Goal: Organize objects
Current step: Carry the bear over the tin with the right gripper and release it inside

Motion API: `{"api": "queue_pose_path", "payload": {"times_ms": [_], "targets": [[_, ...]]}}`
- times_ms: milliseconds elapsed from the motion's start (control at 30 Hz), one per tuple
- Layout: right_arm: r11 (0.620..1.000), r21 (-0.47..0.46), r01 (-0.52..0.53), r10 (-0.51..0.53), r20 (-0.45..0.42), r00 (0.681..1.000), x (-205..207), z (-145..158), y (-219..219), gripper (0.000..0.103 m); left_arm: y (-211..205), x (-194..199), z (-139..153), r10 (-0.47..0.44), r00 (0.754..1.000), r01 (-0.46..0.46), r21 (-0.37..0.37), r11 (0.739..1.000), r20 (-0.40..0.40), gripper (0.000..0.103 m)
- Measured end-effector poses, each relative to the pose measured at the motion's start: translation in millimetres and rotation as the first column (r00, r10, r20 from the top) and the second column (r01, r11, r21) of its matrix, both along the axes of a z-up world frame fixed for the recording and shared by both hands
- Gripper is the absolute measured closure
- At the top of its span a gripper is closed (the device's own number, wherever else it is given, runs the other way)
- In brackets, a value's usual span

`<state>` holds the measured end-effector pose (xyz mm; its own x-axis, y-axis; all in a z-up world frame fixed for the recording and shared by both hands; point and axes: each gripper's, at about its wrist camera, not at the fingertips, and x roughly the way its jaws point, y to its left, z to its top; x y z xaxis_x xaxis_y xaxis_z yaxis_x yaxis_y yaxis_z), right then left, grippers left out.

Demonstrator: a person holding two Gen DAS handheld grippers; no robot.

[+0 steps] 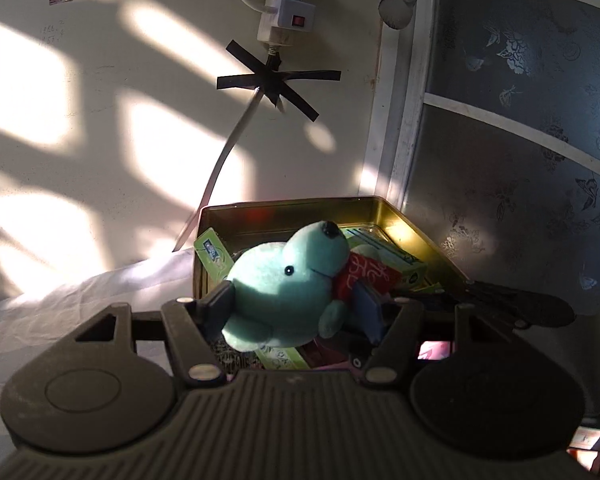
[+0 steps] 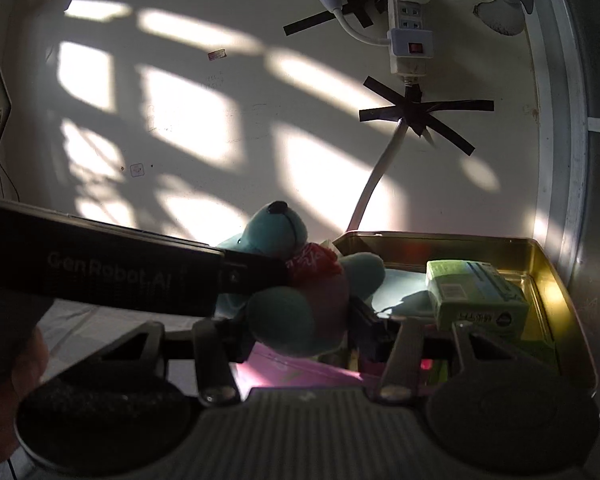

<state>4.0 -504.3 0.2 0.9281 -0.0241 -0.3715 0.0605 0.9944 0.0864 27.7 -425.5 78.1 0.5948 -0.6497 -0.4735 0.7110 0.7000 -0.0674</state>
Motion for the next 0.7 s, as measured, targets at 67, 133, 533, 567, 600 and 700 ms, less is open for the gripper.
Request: {"api": "queue_pose_path", "payload": {"times_ms": [67,133,533,567,600,700], "targets": [[1.0,-0.014,0.001,-0.002,-0.028,1.0,20.9,6.1,-11.1,0.056,-20.8,21.4,2.9,-0.006,1.0,0.006,-0.001,1.0,-0.024,0.037],[0.999,-0.038,0.0,-0.003,-0.074,0.997,50.8,11.2,-24.3,0.056,-38.3,45.5,3.5,-0.009,0.998,0.009,-0.005,1.0,-0.062,0.037],[0.994,-0.104,0.037,-0.068,-0.316,0.946,162.7,-15.0,-84.7,0.051,-98.8,135.6,-33.3,0.055,0.979,-0.05,0.031,0.998,-0.195,0.027],[0.994,-0.105,0.044,-0.076,-0.319,0.945,164.8,-17.0,-85.9,0.05,-98.4,138.5,-35.7,0.072,0.978,-0.066,0.036,0.997,-0.198,0.025],[0.993,-0.104,0.055,-0.086,-0.319,0.944,165.9,-18.7,-87.3,0.048,-96.7,139.7,-38.0,0.083,0.976,-0.076,0.041,0.996,-0.203,0.025],[0.994,-0.088,0.063,-0.087,-0.299,0.95,159.0,-18.9,-87.8,0.046,-88.1,139.7,-40.3,0.077,0.971,-0.071,0.036,0.997,-0.227,0.025]]}}
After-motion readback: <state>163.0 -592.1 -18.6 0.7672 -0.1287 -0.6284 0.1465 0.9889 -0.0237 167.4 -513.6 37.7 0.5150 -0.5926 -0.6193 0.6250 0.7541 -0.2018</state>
